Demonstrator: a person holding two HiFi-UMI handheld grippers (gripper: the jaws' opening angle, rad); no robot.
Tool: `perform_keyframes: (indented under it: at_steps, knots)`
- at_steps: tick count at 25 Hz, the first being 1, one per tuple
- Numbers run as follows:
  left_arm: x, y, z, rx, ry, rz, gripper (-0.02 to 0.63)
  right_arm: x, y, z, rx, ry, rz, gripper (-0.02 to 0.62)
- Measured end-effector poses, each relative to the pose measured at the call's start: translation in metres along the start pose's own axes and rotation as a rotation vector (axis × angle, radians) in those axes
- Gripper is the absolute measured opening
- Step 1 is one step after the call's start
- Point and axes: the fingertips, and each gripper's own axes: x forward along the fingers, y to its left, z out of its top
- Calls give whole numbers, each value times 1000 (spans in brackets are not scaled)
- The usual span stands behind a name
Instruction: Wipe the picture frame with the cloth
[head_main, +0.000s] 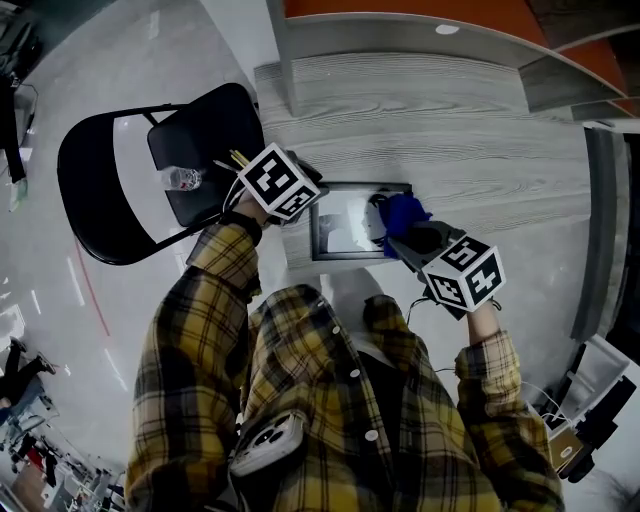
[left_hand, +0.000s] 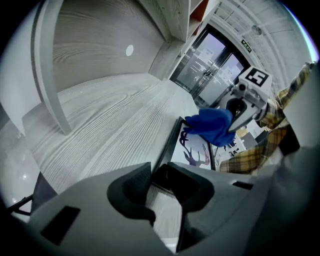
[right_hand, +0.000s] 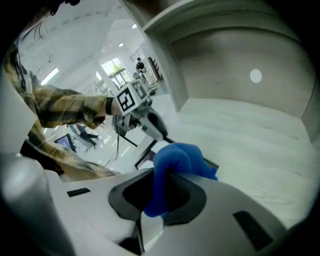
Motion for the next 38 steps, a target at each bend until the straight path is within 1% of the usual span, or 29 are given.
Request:
perform_keyframes:
  at_steps: [2,3,5,7,9,11,13,14,16,20,23,27,34,38]
  knots:
    - [0,0,-1,-2,0,0,106,-1,-9,30,-15,-59,-29,52]
    - [0,0,0,-2,-1,0,104,3,-15,41,-18,-73,-42,52]
    - [0,0,1,-3,-6,-2,104,20,-26,53,-20,-64,-64,52]
    - [0,0,1,-4,-11,-3,104,45,-39,53,-29,-17,-94,52]
    - [0,1,0,-6,-13,-6,104,67,-48,48,-66,27,-143,52]
    - [-1,2,-1,-7,-16,-7,104,78,-51,48,-103,22,-191,53]
    - [-2,3,-1,-10,-19,-9,103,80,-49,50,-112,-11,-216,52]
    - [-3,3,-2,-13,-21,-10,103,80,-48,47,-103,-22,-210,52]
    - [-1,3,-1,-17,-23,-10,103,81,-42,37,-61,-13,-170,52]
    - [1,3,0,-16,-19,-9,103,83,-28,18,-14,30,-114,52]
    - [0,2,0,-19,-21,-7,103,81,-11,3,18,76,-54,52]
    - [-2,1,-1,-19,-27,-3,103,77,15,-21,38,131,9,52]
    - [-1,2,-1,-19,-32,-6,103,70,39,-49,91,136,73,52]
    - [-1,2,0,-19,-31,-7,103,65,41,-47,82,110,81,52]
